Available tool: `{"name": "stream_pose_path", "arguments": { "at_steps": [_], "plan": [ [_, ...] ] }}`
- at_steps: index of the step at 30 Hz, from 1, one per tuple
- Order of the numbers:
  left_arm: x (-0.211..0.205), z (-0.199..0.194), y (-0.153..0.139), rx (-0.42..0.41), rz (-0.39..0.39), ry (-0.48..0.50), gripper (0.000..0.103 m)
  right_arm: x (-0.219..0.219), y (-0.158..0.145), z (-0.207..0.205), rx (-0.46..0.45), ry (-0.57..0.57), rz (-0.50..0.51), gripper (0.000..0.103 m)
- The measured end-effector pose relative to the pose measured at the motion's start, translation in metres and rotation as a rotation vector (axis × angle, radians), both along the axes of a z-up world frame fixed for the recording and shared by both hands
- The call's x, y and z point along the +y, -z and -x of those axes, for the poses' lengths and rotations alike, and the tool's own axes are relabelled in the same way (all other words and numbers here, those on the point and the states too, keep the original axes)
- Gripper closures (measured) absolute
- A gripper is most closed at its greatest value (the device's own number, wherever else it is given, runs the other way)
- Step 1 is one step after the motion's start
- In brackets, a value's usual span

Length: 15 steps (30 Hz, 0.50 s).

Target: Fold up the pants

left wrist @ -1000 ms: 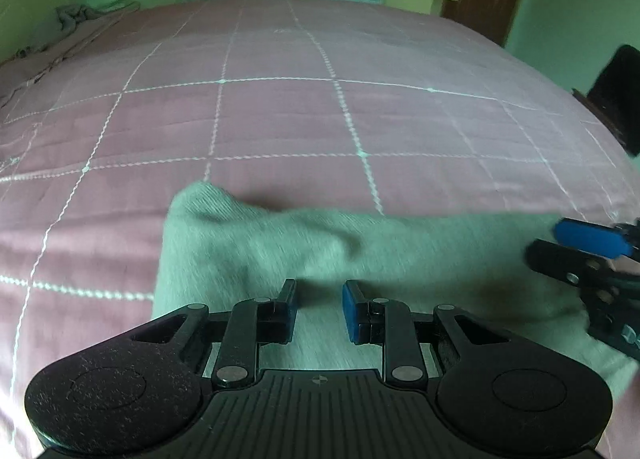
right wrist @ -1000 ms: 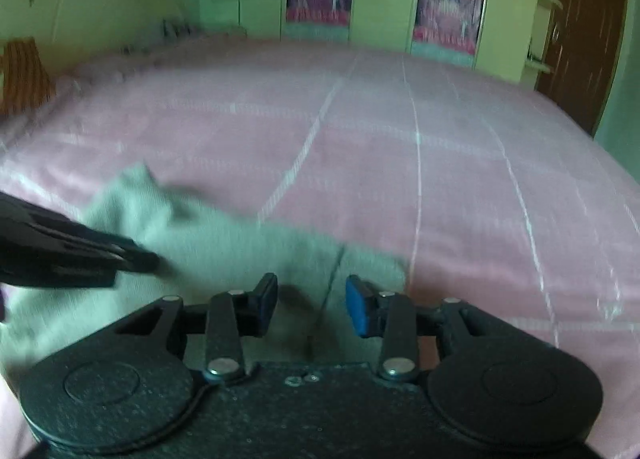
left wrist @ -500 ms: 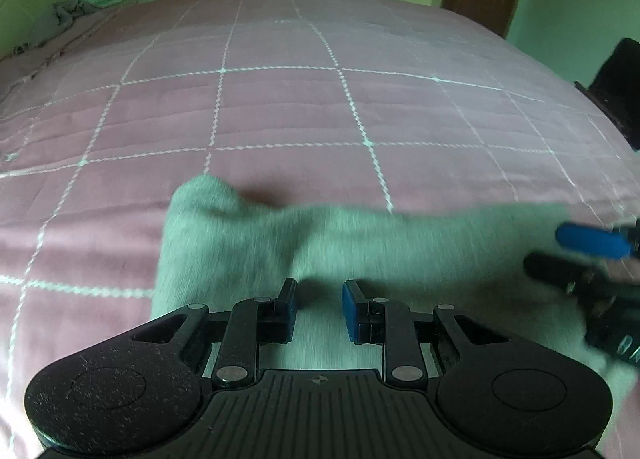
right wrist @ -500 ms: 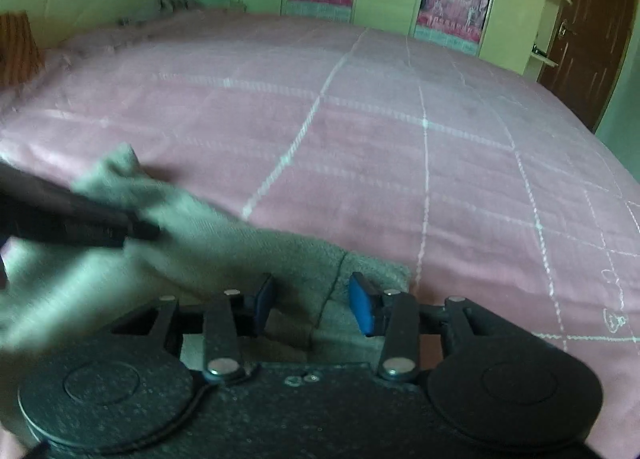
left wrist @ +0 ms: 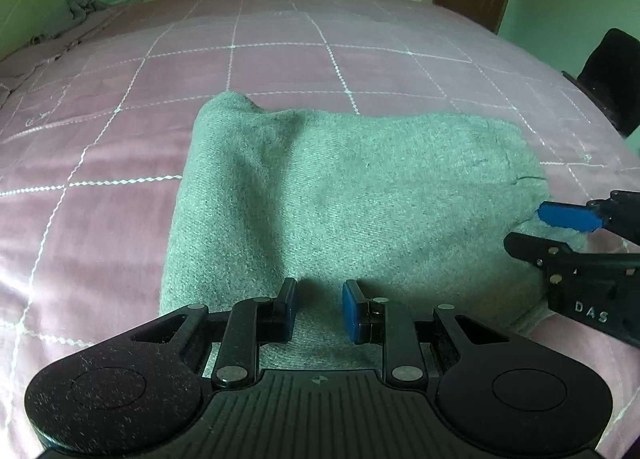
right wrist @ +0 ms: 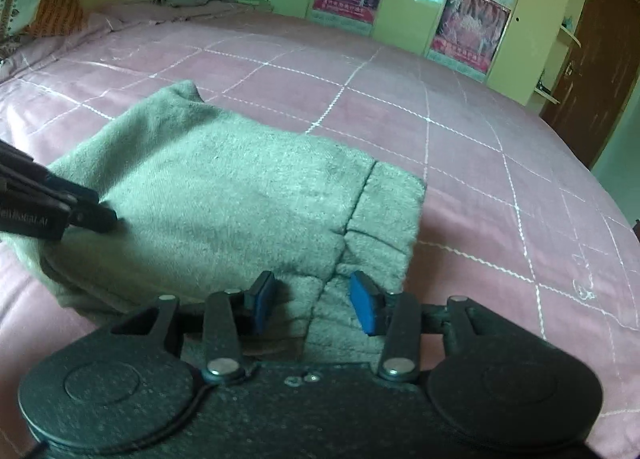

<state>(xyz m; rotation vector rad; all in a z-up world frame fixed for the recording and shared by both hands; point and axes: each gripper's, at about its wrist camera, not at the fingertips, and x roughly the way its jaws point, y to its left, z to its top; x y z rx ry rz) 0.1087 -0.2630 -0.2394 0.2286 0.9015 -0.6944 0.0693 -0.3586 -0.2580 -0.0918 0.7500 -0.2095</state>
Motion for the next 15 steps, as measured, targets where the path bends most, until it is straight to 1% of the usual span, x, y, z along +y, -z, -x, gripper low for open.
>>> {"name": "stream_pose_path", "arguments": {
  "at_steps": [1,2,3,4,5,6,8,10,12,15],
  "plan": [
    [0.002,-0.001,-0.004,0.013,0.006,-0.001,0.078,-0.002,-0.004,-0.004,0.011,0.008,-0.017,0.057],
    [0.004,0.001,-0.007,0.016,0.011,-0.001,0.078,-0.005,-0.011,-0.005,0.009,0.014,-0.048,0.058],
    [0.007,0.002,-0.009,0.016,0.012,-0.003,0.076,-0.008,-0.018,-0.002,-0.009,0.021,-0.081,0.057],
    [0.01,0.005,-0.01,0.018,0.01,-0.008,0.072,-0.012,-0.023,0.004,-0.031,0.029,-0.112,0.053],
    [0.014,0.007,-0.012,0.019,0.009,-0.018,0.056,-0.016,-0.027,0.011,-0.05,0.041,-0.137,0.05],
    [0.018,0.009,-0.014,0.012,0.011,-0.03,0.038,-0.018,-0.03,0.016,-0.063,0.051,-0.156,0.049],
    [0.025,0.012,-0.02,-0.021,0.014,-0.044,0.027,-0.022,-0.031,0.024,-0.07,0.06,-0.176,0.048],
    [0.029,0.013,-0.026,-0.04,0.005,-0.04,0.026,-0.024,-0.031,0.031,-0.07,0.063,-0.19,0.047],
    [0.034,0.005,-0.028,-0.036,0.006,-0.05,0.025,-0.027,-0.033,0.035,-0.079,0.069,-0.212,0.045],
    [0.05,-0.01,-0.027,0.024,0.038,-0.095,0.024,-0.035,-0.037,0.038,-0.097,0.095,-0.275,0.042]
  ]
}}
